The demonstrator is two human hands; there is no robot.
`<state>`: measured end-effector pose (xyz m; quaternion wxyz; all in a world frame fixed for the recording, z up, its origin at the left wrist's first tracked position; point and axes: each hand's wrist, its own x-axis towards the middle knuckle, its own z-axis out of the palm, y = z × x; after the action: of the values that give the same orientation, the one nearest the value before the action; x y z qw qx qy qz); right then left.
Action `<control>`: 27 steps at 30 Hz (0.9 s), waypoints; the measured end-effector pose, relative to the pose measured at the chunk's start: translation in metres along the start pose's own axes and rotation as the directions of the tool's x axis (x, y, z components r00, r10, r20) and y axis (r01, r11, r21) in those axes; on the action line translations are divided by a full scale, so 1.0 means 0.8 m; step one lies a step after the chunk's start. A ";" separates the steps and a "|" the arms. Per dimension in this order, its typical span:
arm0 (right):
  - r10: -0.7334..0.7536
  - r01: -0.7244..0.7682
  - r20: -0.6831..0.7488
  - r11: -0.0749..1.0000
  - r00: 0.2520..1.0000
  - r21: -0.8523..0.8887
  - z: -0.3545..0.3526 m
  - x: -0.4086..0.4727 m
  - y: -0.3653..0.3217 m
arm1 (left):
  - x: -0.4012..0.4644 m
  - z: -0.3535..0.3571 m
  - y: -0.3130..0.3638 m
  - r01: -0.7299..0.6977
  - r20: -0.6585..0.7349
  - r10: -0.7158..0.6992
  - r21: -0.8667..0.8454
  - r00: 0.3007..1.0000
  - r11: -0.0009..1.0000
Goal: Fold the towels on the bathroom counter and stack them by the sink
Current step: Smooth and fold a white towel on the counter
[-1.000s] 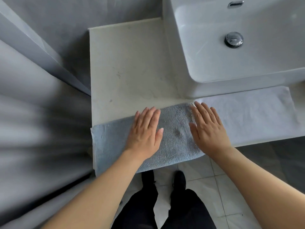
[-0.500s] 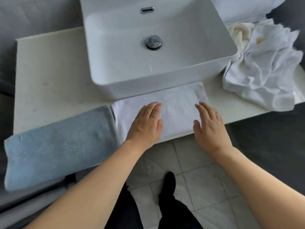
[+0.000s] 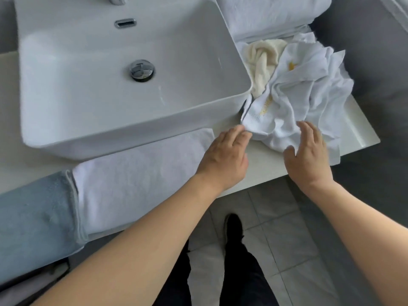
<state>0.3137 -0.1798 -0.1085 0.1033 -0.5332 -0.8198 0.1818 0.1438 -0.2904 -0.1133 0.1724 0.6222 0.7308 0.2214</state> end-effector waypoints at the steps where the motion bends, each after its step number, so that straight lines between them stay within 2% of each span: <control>1: -0.004 0.004 0.010 1.000 1.000 -0.011 -0.004 0.015 0.013 | 0.021 0.014 0.010 0.011 0.006 -0.011 0.030 1.000 0.999; 5: -0.049 0.056 0.101 0.996 0.994 -0.072 -0.011 0.078 0.059 | 0.093 0.066 0.036 0.208 0.076 -0.222 0.165 0.972 0.964; 8: -0.163 0.206 0.204 0.954 0.965 -0.216 -0.014 0.117 0.097 | 0.123 0.079 0.048 0.278 -0.048 -0.274 0.141 0.960 0.950; 9: -0.201 0.263 0.245 0.930 0.949 -0.257 -0.014 0.129 0.107 | 0.130 0.079 0.051 0.263 -0.083 -0.256 0.094 0.963 0.960; 11: -0.242 0.322 0.282 0.902 0.928 -0.288 -0.014 0.152 0.119 | 0.131 0.062 0.059 0.238 -0.075 -0.255 -0.188 0.964 0.953; 12: -0.259 0.335 0.273 0.899 0.926 -0.284 -0.013 0.160 0.122 | 0.127 0.051 0.063 0.247 -0.048 -0.283 -0.366 0.958 0.897; 14: -0.303 0.354 0.217 0.899 0.928 -0.257 -0.013 0.175 0.122 | 0.116 0.026 0.068 0.284 0.026 -0.367 -0.685 0.930 0.671; 16: -0.307 0.335 0.150 0.916 0.940 -0.222 -0.015 0.189 0.120 | 0.105 0.006 0.067 0.298 0.105 -0.430 -0.861 0.897 0.412; 17: -0.281 0.300 0.120 0.934 0.952 -0.193 -0.018 0.195 0.117 | 0.102 -0.001 0.064 0.320 0.151 -0.448 -0.889 0.881 0.328; 20: -0.141 0.144 0.037 0.987 0.989 -0.077 -0.025 0.216 0.105 | 0.096 -0.012 0.065 0.473 0.336 -0.471 -0.856 0.816 0.210; 22: -0.096 0.097 0.031 0.995 0.995 -0.033 -0.028 0.226 0.099 | 0.094 -0.012 0.066 0.584 0.437 -0.492 -0.788 0.753 0.194; 24: -0.140 0.140 0.024 0.990 0.990 0.011 -0.031 0.231 0.097 | 0.092 -0.010 0.067 0.681 0.526 -0.509 -0.710 0.681 0.178; 27: -0.238 0.243 -0.067 0.966 0.969 0.092 -0.034 0.233 0.093 | 0.093 -0.003 0.076 0.789 0.673 -0.444 -0.596 0.591 0.148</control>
<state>0.3095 0.0226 -0.1190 0.1735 -0.4287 -0.8652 0.1936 0.1811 -0.2096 -0.0769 0.6574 0.1052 0.6587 0.3506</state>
